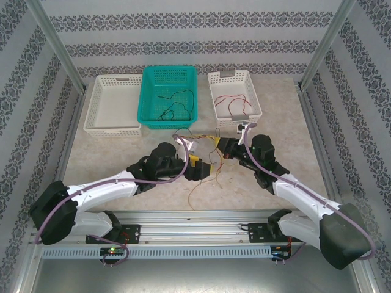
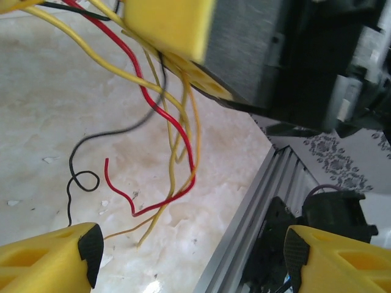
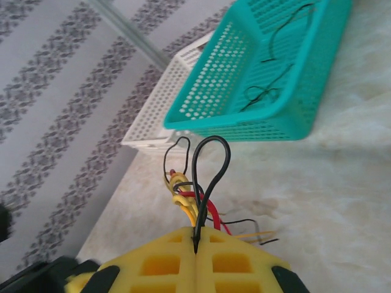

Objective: Untangle the cables

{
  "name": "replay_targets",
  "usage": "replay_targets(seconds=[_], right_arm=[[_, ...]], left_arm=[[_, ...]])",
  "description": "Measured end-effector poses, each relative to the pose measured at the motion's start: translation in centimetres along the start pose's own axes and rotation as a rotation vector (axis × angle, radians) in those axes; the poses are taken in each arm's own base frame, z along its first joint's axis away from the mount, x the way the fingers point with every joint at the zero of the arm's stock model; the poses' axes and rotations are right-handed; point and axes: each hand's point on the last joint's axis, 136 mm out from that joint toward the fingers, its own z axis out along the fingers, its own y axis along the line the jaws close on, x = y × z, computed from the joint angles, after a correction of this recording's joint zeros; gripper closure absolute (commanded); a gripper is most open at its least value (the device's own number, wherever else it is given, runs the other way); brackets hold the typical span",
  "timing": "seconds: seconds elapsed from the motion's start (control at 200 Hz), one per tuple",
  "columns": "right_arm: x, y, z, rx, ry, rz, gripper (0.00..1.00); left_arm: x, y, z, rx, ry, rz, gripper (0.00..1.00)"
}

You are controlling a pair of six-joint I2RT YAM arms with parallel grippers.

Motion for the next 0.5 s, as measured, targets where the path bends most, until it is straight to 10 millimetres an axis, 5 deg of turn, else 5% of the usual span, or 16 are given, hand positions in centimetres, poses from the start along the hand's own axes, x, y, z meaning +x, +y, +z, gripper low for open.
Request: replay_targets(seconds=[0.235, 0.5], right_arm=[[0.2, 2.3, -0.5, -0.102, 0.021, -0.018, 1.00], [0.7, 3.8, -0.8, -0.172, 0.048, -0.026, 1.00]], left_arm=[[-3.4, 3.8, -1.5, -0.017, -0.168, -0.164, 0.23], [-5.3, 3.8, -1.8, 0.003, -0.248, -0.210, 0.22]])
